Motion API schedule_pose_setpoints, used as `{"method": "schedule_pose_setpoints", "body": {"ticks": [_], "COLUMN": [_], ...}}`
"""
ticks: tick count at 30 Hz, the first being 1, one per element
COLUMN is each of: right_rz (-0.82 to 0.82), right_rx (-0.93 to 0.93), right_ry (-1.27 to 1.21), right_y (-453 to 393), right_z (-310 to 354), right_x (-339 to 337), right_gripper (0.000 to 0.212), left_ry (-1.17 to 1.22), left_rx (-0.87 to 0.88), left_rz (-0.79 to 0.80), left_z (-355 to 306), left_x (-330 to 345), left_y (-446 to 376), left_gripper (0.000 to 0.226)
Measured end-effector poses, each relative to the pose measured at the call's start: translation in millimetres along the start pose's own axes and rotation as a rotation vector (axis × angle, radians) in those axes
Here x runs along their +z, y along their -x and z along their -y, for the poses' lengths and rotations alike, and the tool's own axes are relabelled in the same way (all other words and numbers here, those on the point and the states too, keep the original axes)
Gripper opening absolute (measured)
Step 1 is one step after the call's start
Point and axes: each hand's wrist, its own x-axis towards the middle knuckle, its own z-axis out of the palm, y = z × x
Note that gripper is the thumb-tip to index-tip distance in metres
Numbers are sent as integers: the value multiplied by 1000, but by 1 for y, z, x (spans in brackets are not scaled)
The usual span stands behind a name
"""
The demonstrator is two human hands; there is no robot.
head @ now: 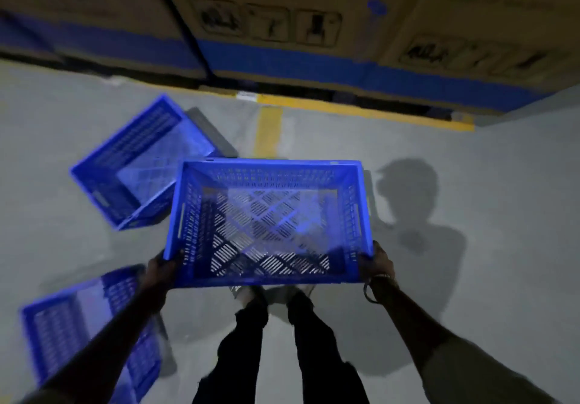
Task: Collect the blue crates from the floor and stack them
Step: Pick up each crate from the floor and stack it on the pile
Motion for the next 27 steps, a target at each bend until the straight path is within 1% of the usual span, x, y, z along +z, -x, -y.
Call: {"method": "schedule_pose_setpoints", "body": {"ticks": [2,4,7,8,9,11,12,16,19,20,24,26,27], "right_rz": [24,31,36,43,49,90,117,241,313,335,399,413,419], "right_rx": [-47,-118,-224,-261,-312,-418,-466,-645,-788,-838,-1041,-1134,-1172], "right_ry": [18,32,83,98,121,190,231,397,535,569,680,718,739], "right_y": [37,75,131,148,164,192,206,260,307,322,385,419,439], "right_z": [20,38,62,69,76,93,100,134,146,145,125,98,81], "right_x": [-29,-54,-78,-82,-84,-81,-76,-42,-7,5,62,89,99], "right_gripper": [36,38,37,38,38,37,38,47,38,36,36,38,33], "left_ry": [107,191,351,391,436,549,613,861,1006,1060,1273,1352,1396], "left_rx": [-27,-84,-184,-226,-227,-209,-228,-373,-434,-440,-448,-461,-468], "left_rz": [-18,-68,-109,-156,-204,-305,-340,-485,-593,-627,-794,-851,-880], "left_z": [-9,0,32,45,56,74,87,162,229,248,328,375,397], "left_x": [-28,-56,-90,-97,-101,-110,-115,-128,-125,-122,-99,-83,-74], "left_y": [71,129,205,227,252,299,321,389,435,453,520,556,575], "left_gripper": [25,23,35,36,35,25,22,25,36,35,28,28,30]}}
